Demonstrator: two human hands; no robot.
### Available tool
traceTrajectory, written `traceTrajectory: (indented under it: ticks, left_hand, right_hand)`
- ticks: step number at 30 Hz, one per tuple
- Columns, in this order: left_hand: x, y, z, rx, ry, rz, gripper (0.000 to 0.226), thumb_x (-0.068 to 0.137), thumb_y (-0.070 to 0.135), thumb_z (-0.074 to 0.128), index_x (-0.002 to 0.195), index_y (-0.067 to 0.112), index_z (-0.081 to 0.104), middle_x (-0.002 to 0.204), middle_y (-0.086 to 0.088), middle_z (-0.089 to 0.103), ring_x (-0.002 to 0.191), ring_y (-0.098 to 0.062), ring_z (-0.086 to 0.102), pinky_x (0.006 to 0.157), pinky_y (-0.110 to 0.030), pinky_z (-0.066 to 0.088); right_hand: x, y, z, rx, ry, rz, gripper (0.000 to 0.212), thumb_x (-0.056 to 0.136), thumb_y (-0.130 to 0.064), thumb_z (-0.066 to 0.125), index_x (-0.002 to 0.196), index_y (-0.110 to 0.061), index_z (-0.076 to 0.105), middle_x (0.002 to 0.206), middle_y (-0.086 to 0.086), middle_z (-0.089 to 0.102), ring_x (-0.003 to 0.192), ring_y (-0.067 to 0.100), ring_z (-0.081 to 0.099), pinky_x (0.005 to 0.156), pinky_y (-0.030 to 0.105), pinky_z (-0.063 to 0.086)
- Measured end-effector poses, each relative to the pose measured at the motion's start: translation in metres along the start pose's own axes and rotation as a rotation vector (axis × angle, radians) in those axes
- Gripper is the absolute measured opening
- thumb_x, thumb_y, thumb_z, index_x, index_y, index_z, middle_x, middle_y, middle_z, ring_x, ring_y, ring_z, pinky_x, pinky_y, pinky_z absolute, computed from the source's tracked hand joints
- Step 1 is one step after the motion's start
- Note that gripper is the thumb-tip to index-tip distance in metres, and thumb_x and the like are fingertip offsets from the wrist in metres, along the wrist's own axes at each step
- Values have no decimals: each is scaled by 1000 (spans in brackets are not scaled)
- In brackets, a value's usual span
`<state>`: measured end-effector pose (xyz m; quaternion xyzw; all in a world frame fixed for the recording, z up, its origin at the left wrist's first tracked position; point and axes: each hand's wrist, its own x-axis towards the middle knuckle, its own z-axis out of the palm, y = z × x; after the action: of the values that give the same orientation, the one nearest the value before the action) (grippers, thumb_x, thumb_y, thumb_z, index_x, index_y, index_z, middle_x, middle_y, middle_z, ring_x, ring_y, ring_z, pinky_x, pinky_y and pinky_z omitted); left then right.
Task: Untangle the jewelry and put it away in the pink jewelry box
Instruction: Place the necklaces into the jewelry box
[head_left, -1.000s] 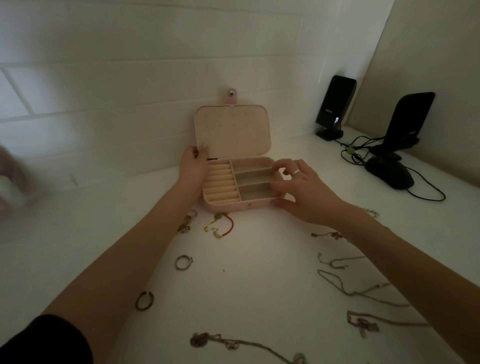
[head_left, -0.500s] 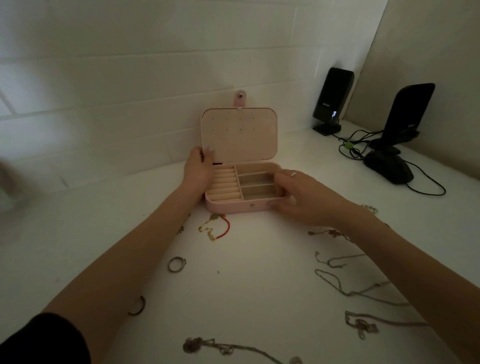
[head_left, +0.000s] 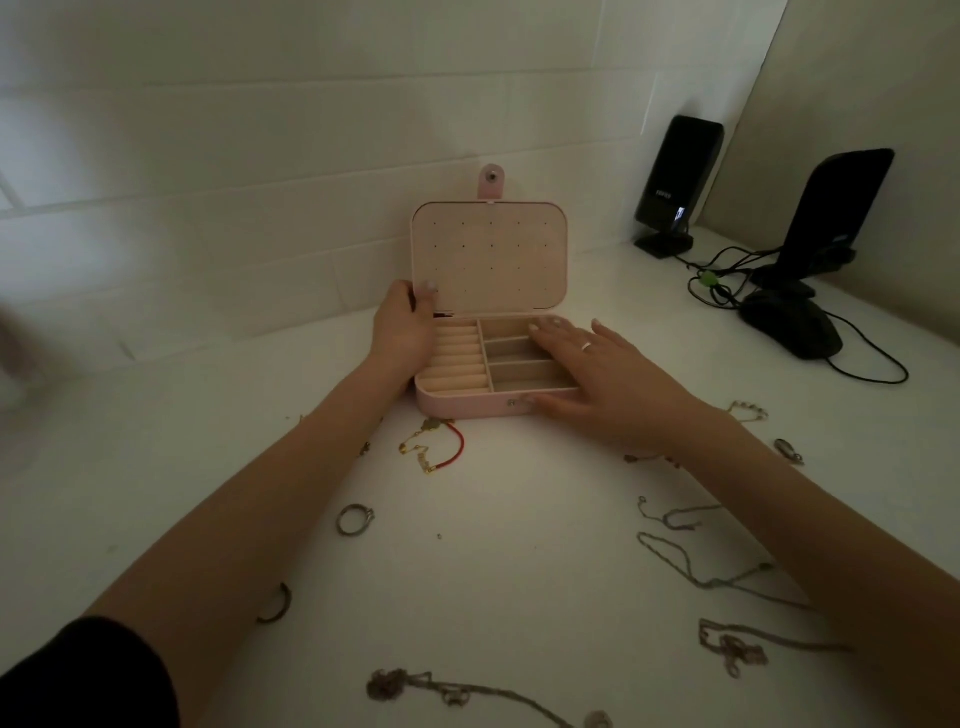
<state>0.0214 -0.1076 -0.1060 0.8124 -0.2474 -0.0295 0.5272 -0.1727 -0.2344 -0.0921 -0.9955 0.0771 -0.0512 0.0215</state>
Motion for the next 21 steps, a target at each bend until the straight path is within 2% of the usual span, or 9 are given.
traceTrajectory:
  ticks: [5, 10, 12, 13, 14, 15, 16, 19, 21]
  left_hand:
    - [-3, 3, 0, 44, 5, 8, 40, 101, 35, 31, 114, 2, 49, 97, -3, 51, 85, -15, 47, 55, -24, 30]
    - [-4, 5, -3, 65, -11, 9, 40, 101, 34, 31, 113, 0, 49, 97, -5, 51, 83, -17, 47, 57, -24, 30]
    - [-6, 6, -2, 72, -13, 12, 37, 101, 34, 31, 107, 3, 50, 93, -5, 50, 75, -15, 46, 49, -20, 30]
    - [-7, 7, -2, 76, -16, 15, 33, 101, 34, 31, 103, 5, 49, 92, -6, 50, 72, -13, 45, 48, -19, 31]
    - [-8, 7, -1, 80, -18, 16, 30, 101, 34, 32, 99, 8, 47, 92, -6, 50, 72, -14, 45, 48, -20, 30]
    - [-9, 8, 0, 84, -20, 16, 28, 101, 34, 32, 96, 9, 45, 92, -6, 50, 75, -16, 45, 50, -23, 28]
    - [-10, 9, 0, 84, -24, 12, 27, 101, 33, 32, 95, 10, 44, 92, -6, 50, 79, -17, 46, 53, -24, 25]
    - [-14, 10, 2, 70, -42, 7, 27, 101, 32, 33, 97, 9, 46, 89, -5, 50, 82, -19, 47, 58, -22, 27]
    - [-16, 11, 3, 64, -46, 9, 26, 101, 31, 34, 96, 8, 46, 85, -3, 50, 81, -19, 46, 59, -25, 28]
  right_hand:
    - [0, -5, -8, -17, -31, 5, 88, 83, -75, 21, 151, -20, 13, 159, 0, 12, 146, 8, 8, 115, 27, -5]
    - [1, -11, -16, -37, -61, 40, 86, 85, -70, 27, 152, -18, 12, 159, 0, 13, 145, 8, 12, 118, 32, -2]
    - [-2, -14, -21, -10, -39, 40, 78, 89, -65, 29, 149, -15, 25, 154, 3, 29, 138, 15, 31, 116, 33, 13]
    - [-2, -15, -23, 27, -16, 36, 70, 92, -60, 30, 144, -15, 37, 143, 6, 46, 124, 19, 46, 110, 35, 28]
    - [-2, -15, -26, 89, 10, 34, 59, 94, -55, 31, 134, -15, 49, 123, 7, 59, 105, 21, 56, 97, 37, 41]
    - [0, -13, -28, 159, 32, 42, 49, 96, -49, 33, 122, -16, 58, 104, 5, 65, 88, 20, 59, 82, 37, 46]
    - [4, -11, -30, 206, 47, 65, 41, 98, -44, 36, 114, -17, 63, 94, 3, 65, 80, 18, 58, 75, 35, 46]
    - [19, -3, -26, 204, 59, 126, 23, 95, -24, 51, 108, -16, 69, 99, 3, 68, 89, 19, 61, 80, 32, 48]
    - [26, 0, -21, 208, 74, 152, 18, 91, -19, 58, 101, -15, 72, 97, 5, 69, 89, 22, 61, 78, 29, 46]
